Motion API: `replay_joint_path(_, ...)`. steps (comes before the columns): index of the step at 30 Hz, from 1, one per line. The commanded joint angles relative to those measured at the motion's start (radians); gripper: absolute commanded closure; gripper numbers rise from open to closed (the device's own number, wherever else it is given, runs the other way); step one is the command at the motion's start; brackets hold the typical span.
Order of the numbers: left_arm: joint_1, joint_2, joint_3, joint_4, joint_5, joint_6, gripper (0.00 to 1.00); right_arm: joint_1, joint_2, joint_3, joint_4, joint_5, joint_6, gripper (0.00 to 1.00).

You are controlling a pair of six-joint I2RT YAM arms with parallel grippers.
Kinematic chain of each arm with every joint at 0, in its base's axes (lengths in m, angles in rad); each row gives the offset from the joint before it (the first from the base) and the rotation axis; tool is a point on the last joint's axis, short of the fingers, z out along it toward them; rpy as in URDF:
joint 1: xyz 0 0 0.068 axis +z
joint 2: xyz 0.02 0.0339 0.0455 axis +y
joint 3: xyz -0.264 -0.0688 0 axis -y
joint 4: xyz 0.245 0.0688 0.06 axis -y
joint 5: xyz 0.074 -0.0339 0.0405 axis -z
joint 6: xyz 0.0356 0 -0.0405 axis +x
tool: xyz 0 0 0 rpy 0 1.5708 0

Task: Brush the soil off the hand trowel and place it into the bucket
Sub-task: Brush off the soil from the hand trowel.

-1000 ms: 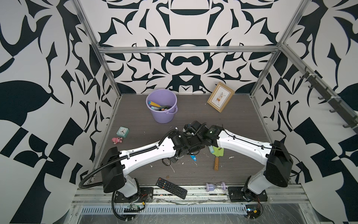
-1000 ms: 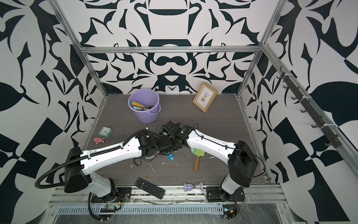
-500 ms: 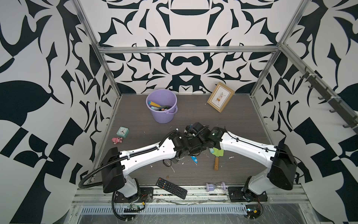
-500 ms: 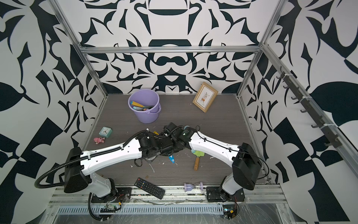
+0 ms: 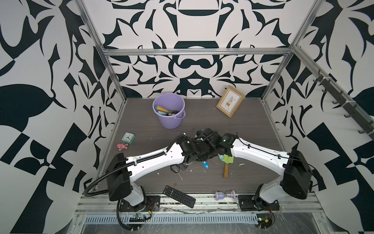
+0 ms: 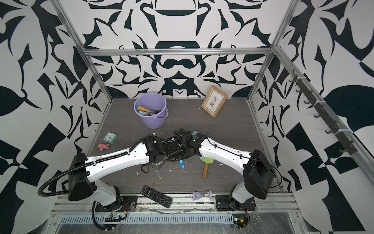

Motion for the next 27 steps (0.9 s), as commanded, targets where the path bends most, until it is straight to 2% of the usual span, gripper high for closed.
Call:
replay_joint_path(1,0.062,-0.025,-0.046,-0.058,0.110,0.005,1.00,-0.033,-0.141,-0.004,0.088,-0.023,0.008,1.00)
replay_joint_path(6,0.185,-0.231,-0.180,0.177,0.407,0.052,1.00,-0.184,-0.269,-0.125,0.152,-0.124,0.036,1.00)
replay_joint_path(8,0.191,-0.338,-0.257,0.303,0.500,0.065,1.00,-0.245,-0.313,-0.167,0.185,-0.183,0.054,1.00)
replay_joint_path(10,0.223,-0.416,-0.319,0.428,0.641,0.027,1.00,-0.269,-0.347,-0.194,0.209,-0.214,0.062,1.00)
replay_joint_path(11,0.263,-0.438,-0.339,0.475,0.736,0.000,1.00,-0.275,-0.354,-0.202,0.217,-0.226,0.068,1.00)
replay_joint_path(14,0.428,-0.499,-0.450,0.720,1.136,-0.109,1.00,-0.279,-0.379,-0.235,0.281,-0.272,0.111,1.00)
replay_joint_path(16,0.502,-0.548,-0.547,0.924,1.301,-0.216,1.00,-0.285,-0.409,-0.261,0.334,-0.288,0.143,1.00)
replay_joint_path(20,0.643,-0.597,-0.640,1.105,1.482,-0.349,1.00,-0.313,-0.490,-0.314,0.426,-0.307,0.205,1.00)
replay_joint_path(22,0.714,-0.610,-0.692,1.254,1.564,-0.454,1.00,-0.321,-0.517,-0.340,0.481,-0.325,0.243,1.00)
replay_joint_path(25,0.779,-0.606,-0.789,1.546,1.625,-0.666,1.00,-0.322,-0.519,-0.407,0.657,-0.373,0.354,1.00)
replay_joint_path(27,0.797,-0.597,-0.844,1.746,1.615,-0.808,1.00,-0.320,-0.494,-0.446,0.790,-0.411,0.435,1.00)
